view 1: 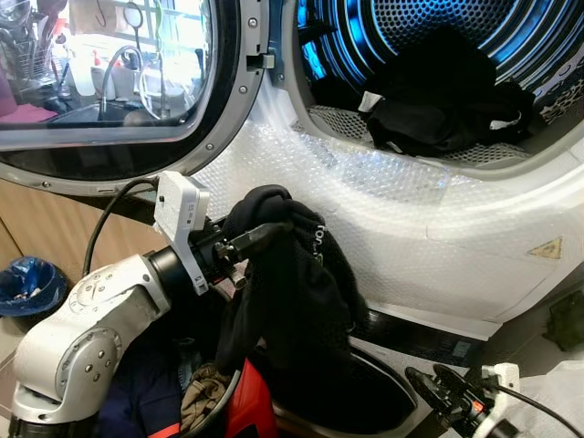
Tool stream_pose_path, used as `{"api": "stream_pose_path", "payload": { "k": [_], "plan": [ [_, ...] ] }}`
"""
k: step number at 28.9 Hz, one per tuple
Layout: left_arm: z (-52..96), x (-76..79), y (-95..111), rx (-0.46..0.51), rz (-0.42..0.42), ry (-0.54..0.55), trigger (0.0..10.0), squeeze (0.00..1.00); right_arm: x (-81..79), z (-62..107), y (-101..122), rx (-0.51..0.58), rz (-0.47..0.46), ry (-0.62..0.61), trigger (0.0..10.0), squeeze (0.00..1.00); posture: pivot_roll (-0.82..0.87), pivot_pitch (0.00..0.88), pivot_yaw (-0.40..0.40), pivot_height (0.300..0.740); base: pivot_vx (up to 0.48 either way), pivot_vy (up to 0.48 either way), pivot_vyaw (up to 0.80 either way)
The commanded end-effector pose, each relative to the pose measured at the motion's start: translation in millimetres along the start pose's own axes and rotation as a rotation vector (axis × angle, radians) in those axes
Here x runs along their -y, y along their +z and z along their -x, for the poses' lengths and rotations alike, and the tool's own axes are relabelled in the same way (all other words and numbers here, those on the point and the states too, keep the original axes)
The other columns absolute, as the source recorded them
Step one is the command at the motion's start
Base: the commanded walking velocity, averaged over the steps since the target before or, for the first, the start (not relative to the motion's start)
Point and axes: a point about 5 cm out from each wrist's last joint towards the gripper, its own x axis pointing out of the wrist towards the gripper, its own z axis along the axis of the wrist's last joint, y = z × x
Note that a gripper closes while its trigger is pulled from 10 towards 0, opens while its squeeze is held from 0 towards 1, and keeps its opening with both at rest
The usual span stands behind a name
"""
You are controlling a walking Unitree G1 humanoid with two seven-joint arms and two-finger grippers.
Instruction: Clothes washing
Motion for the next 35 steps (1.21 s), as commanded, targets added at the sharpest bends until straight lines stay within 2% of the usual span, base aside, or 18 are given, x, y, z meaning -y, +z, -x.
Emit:
{"api": "stream_pose_path", "payload": {
  "k": [1,4,7,9,13,14,16,17,18,22,24,28,31,32,33,34,35],
  "plan": [
    [4.4,-2.4,-1,-0.019,-0.024,0.007,0.0,0.0,-8.9,0.4,26,0.032,0.067,0.129,10.0,1.0,0.03,0.026,-0.056,0.74,0.0,0.0,0.0],
    [4.9,-3.5,-9,-0.065,-0.026,0.011,0.0,0.0,-33.2,-16.1,56,0.136,0.106,0.277,10.0,1.0,0.03,0.027,-0.056,0.74,0.0,0.0,0.0],
    [2.2,-5.9,-19,-0.111,-0.021,0.041,0.0,0.0,-57.2,-33.4,71,0.151,0.185,0.394,10.0,1.0,0.03,0.032,-0.055,0.74,0.0,0.0,0.0],
    [1.7,-5.0,-22,-0.12,-0.017,0.044,0.0,0.0,-66.9,-37.2,74,0.147,0.207,0.438,10.0,1.0,0.03,0.032,-0.055,0.74,0.0,0.0,0.0],
    [1.2,-3.8,-24,-0.126,-0.008,0.042,0.0,0.0,-76.1,-39.4,79,0.142,0.228,0.446,10.0,1.0,0.03,0.04,-0.056,0.74,0.0,0.0,0.0],
    [-1.1,-4.6,-26,-0.131,-0.002,0.048,0.0,0.0,-84.1,-46.0,76,0.104,0.259,0.454,10.0,1.0,0.02,0.049,-0.054,0.74,0.0,0.0,0.0],
    [-2.2,-5.4,-27,-0.135,-0.001,0.053,0.0,0.0,-86.6,-49.7,74,0.085,0.264,0.451,10.0,1.0,0.02,0.049,-0.054,0.74,0.0,0.0,0.0],
    [-4.1,-6.4,-29,-0.138,0.001,0.056,0.0,0.0,-96.8,-57.2,68,0.044,0.297,0.475,10.0,1.0,0.01,0.051,-0.053,0.74,0.0,0.0,0.0],
    [-4.1,-6.4,-29,-0.138,0.001,0.056,0.0,0.0,-96.8,-57.2,68,0.044,0.297,0.475,10.0,1.0,0.01,0.051,-0.053,0.74,0.0,0.0,0.0],
    [-9.8,-4.9,-30,-0.133,0.008,0.053,0.0,0.0,-106.6,-72.4,58,0.008,0.396,0.428,10.0,1.0,0.01,0.053,-0.055,0.74,0.0,0.0,0.0],
    [-12.1,-3.3,-31,-0.129,0.013,0.046,0.0,0.0,-105.2,-83.5,61,0.053,0.35,0.338,10.0,1.0,0.01,0.055,-0.054,0.74,0.0,0.0,0.0],
    [-14.4,-3.4,-32,-0.133,0.015,0.049,0.0,0.0,-108.1,-96.5,68,0.123,0.396,0.216,10.0,1.0,0.01,0.056,-0.053,0.74,0.0,0.0,0.0],
    [-15.4,-2.6,-33,-0.132,0.02,0.047,0.0,0.0,-106.2,-101.5,69,0.138,0.385,0.153,10.0,1.0,0.01,0.059,-0.055,0.74,0.0,0.0,0.0],
    [-15.8,-2.2,-34,-0.133,0.021,0.047,0.0,0.0,-106.1,-103.1,69,0.138,0.389,0.132,10.0,0.78,0.01,0.059,-0.055,0.74,0.0,0.0,0.0],
    [-16.2,-1.8,-35,-0.135,0.021,0.048,0.0,0.0,-109.9,-104.8,66,0.141,0.388,0.14,10.0,0.23,0.01,0.059,-0.055,0.74,0.0,0.0,0.0],
    [-16.5,-2.0,-35,-0.135,0.022,0.049,0.0,0.0,-114.4,-105.3,64,0.138,0.372,0.172,10.0,0.0,0.01,0.061,-0.057,0.74,0.0,0.0,0.0],
    [-17.0,-2.4,-35,-0.135,0.024,0.051,0.0,0.0,-122.3,-105.9,58,0.11,0.364,0.228,10.0,0.0,0.01,0.063,-0.058,0.74,0.0,0.0,0.0]
  ]
}}
